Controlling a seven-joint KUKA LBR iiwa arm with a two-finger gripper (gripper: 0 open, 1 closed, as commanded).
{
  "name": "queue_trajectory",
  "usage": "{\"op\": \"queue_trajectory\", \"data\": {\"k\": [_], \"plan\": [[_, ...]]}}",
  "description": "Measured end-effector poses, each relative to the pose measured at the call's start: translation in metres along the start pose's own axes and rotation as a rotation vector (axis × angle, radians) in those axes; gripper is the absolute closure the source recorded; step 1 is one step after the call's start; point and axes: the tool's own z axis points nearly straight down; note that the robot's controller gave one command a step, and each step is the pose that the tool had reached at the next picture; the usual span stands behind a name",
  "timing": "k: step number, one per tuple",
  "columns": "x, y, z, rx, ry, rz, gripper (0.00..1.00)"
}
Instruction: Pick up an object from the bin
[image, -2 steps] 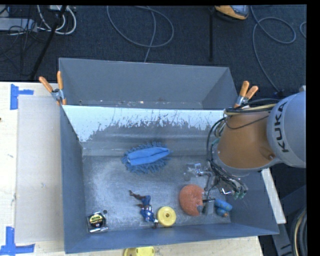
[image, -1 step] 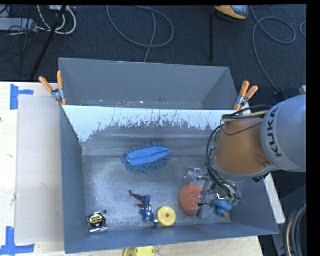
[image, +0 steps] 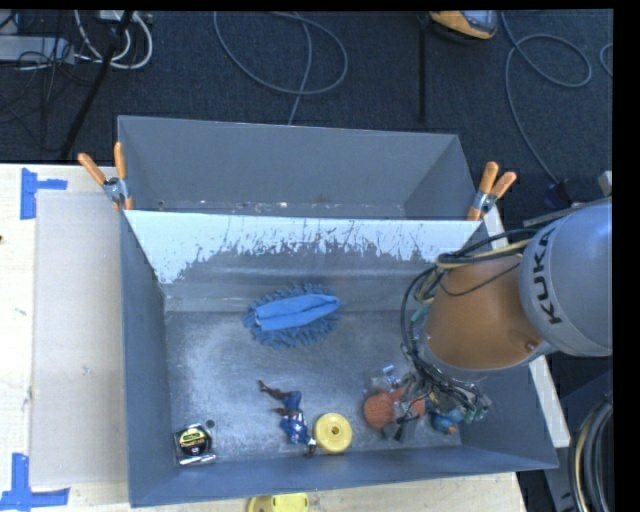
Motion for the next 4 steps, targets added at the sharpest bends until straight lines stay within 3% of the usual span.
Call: {"op": "queue_trajectory", "data": {"k": [1,2,3,4], "plan": [[0.0,0.0,0.0,0.0,0.0,-0.001,1.0],[-0.012,-0.003,-0.043,-0.002,0.004,0.002,1.0],[-0.032,0.002,-0.062,0.006,-0.013,-0.032,1.0],[-0.028,0.007,-0.083,-0.004,0.007,-0.043,1.0]]}}
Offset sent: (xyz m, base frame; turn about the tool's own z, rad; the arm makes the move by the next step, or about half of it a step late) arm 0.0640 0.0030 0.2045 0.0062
